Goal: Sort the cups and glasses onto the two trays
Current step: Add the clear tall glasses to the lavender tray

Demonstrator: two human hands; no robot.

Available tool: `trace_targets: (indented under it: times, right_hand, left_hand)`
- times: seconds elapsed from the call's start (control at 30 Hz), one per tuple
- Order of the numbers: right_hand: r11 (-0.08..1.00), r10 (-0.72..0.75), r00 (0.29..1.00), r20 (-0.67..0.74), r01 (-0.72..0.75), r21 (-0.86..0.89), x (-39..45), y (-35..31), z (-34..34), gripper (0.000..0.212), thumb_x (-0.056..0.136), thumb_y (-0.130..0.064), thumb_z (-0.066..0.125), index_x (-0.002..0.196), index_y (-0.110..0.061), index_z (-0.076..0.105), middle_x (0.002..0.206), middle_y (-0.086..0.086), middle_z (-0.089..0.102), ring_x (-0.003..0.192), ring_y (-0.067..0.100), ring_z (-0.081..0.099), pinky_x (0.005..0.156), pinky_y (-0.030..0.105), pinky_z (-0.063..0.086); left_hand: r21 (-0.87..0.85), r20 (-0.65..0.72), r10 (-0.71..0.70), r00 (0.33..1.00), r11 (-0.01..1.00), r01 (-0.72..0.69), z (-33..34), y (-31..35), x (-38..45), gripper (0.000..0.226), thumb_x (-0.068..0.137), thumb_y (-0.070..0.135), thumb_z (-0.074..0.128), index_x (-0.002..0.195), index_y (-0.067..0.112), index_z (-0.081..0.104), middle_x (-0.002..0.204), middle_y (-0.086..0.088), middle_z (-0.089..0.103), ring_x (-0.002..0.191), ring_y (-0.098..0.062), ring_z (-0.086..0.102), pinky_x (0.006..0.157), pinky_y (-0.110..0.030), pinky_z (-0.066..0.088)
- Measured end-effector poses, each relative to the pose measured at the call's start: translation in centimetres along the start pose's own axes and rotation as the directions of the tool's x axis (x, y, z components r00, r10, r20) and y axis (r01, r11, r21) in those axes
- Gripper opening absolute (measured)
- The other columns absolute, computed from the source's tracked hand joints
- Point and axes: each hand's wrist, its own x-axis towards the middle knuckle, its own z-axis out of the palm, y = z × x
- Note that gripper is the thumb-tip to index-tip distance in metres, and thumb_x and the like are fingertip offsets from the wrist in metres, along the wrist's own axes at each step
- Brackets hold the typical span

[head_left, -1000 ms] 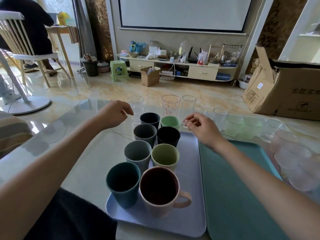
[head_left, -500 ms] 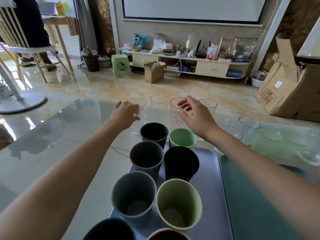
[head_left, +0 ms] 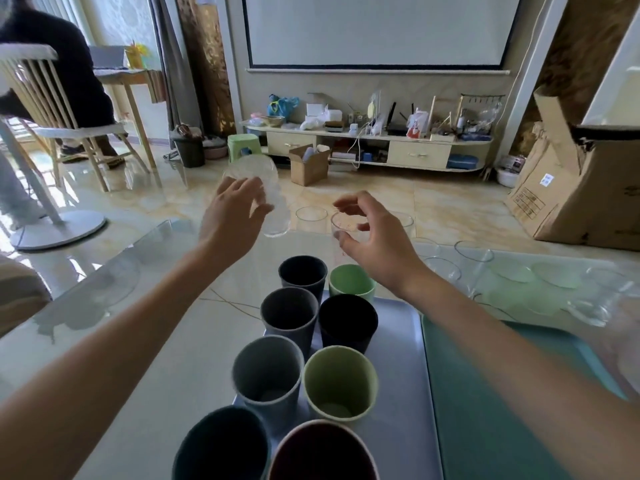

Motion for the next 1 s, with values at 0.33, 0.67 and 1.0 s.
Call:
trace_targets:
  times: [0.33,0.67,1.0]
  right_hand:
    - [0.985,0.089,0.982,-0.164,-0.111,-0.131,-2.5,-2.4,-3.9,0.08,0.066,-0.022,0.082,0.13,-0.003,0.038,0.121,0.012,0.055,0.106,0.025,0.054,0.089,0.031,0.042]
    - [0.891,0.449,0.882,-0.146,-0.454,0.001,-9.0,4.5,-5.0,0.075,0.059,-0.028,0.087,0.121,-0.018,0.045,0.112,-0.008,0.053,0.099,0.015,0.053,0.071,0.02,0.042]
    - [0.786,0.618,0.777,-0.119,-0.614,0.071,-10.1,9.7,-0.2,0.068,0.052,-0.03,0.088,0.113,-0.021,0.058,0.11,0.0,0.067,0.098,0.019,0.063,0.078,0.027,0.046]
  left_hand:
    - [-0.248,0.103,0.323,0.941,0.924,-0.29,-4.4,13.7,-1.3,0.015,0.081,0.024,0.068,0.082,0.013,0.057,0.086,0.01,0.052,0.098,-0.014,0.046,0.079,-0.028,0.037]
    - [-0.152,0.476,0.089,0.875,0.988,-0.018,-2.8,7.5,-4.6,0.053,0.087,0.02,0.06,0.135,0.023,0.038,0.144,0.0,0.041,0.136,-0.02,0.032,0.111,-0.038,0.028]
    - [0.133,0.864,-0.434,0.256,0.686,0.715,3.3,-4.6,-9.7,0.019,0.087,-0.001,0.049,0.101,0.011,0.053,0.079,-0.006,0.061,0.063,-0.015,0.059,0.053,-0.026,0.05]
